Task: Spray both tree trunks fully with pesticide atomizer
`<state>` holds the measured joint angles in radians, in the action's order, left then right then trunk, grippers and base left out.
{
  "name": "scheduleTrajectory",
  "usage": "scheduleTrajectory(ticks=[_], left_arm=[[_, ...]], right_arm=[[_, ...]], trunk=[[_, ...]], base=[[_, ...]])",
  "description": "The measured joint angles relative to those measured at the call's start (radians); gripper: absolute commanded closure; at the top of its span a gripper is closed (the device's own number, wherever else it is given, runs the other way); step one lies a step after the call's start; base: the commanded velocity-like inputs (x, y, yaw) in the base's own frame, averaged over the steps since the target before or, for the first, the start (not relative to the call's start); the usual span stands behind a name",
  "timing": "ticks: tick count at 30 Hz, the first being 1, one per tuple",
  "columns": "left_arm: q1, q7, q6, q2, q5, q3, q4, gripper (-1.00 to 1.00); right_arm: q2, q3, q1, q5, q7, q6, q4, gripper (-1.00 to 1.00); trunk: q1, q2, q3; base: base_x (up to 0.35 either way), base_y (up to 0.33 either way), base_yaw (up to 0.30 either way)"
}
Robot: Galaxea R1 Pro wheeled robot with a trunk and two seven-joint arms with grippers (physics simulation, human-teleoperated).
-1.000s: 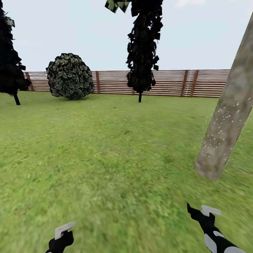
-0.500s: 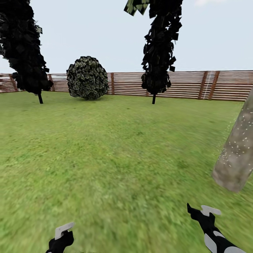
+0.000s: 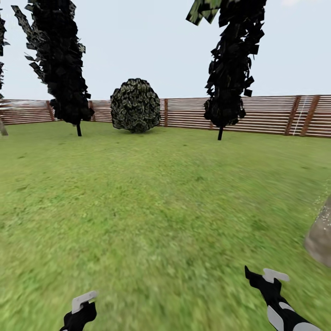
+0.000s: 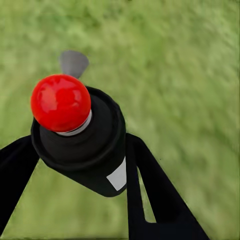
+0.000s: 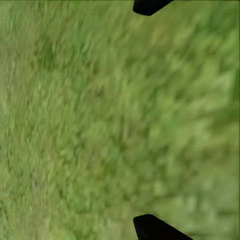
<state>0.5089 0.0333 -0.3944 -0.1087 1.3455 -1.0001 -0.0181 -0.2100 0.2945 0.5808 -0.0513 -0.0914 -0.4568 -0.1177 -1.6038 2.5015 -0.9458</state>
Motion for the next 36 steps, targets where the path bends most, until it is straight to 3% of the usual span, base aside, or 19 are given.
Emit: scheduleTrajectory(ticks=[36], left_arm=[[0.000, -0.001, 0.000, 0.000, 0.000, 0.000, 0.000, 1.00]], right_arm=[[0.002, 0.000, 0.000, 0.000, 0.001, 0.000, 0.002, -1.00]], trunk=[[0.000, 0.000, 0.008]], base=[[0.000, 0.000, 0.280]])
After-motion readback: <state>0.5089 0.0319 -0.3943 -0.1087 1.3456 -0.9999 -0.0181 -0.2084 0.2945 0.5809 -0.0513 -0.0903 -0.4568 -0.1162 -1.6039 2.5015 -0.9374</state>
